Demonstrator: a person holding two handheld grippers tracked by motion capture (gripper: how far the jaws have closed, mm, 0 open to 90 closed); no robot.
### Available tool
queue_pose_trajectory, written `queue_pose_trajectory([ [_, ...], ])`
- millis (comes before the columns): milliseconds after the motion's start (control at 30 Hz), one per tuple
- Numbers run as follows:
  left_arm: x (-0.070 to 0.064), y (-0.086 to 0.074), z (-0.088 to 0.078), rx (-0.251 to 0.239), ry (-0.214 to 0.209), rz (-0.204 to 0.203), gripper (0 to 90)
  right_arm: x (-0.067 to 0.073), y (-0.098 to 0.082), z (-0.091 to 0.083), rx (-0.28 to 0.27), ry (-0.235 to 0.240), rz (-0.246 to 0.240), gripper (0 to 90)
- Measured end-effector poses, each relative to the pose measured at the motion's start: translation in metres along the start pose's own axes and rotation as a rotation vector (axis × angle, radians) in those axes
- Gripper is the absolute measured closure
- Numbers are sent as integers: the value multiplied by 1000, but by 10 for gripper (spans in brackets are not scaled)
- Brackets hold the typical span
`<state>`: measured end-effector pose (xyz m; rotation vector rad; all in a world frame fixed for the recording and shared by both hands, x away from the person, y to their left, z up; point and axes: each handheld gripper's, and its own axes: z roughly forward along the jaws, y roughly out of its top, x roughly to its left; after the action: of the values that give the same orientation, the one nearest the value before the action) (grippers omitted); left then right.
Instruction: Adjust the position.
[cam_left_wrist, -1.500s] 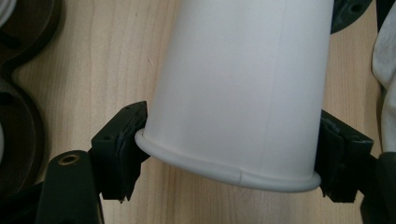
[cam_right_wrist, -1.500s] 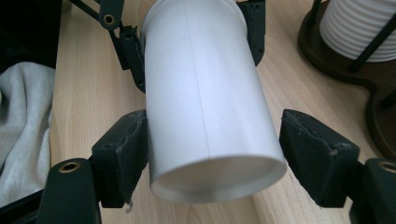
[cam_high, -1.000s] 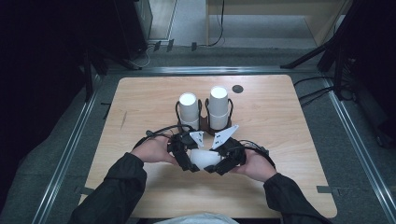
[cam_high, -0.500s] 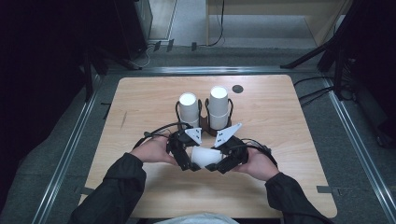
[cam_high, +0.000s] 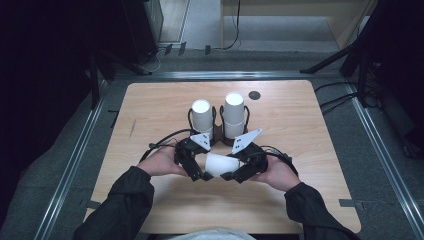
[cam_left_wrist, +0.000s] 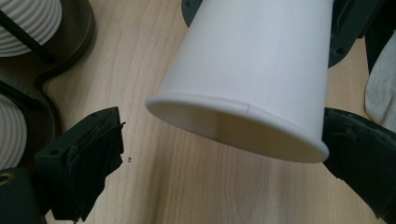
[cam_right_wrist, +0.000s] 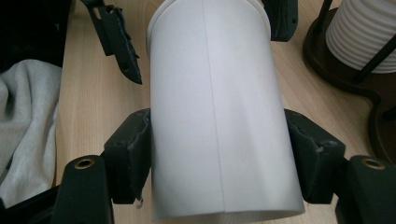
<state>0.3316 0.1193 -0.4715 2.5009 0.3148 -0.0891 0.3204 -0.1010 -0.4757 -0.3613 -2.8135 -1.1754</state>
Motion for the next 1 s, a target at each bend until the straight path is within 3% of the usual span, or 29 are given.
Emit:
queue_pose_trajectory([
  [233, -2, -9, -6, -45, 11, -34, 13, -1, 2, -4, -18, 2, -3, 312],
  [467, -5, -18, -12, -126, 2, -80, 13, -2, 3, -9, -32, 1, -1, 311],
  [567, -7, -20, -12, -131, 10, -81, 13, -2, 3, -11, -39, 2, -3, 311],
  [733, -7, -22, -11, -185, 7, -97, 13, -2, 4, -16, -61, 12, 2, 311],
  [1000, -5, -20, -13, -285, -39, -110, 13, 0, 7, -19, -86, 33, -7, 311],
])
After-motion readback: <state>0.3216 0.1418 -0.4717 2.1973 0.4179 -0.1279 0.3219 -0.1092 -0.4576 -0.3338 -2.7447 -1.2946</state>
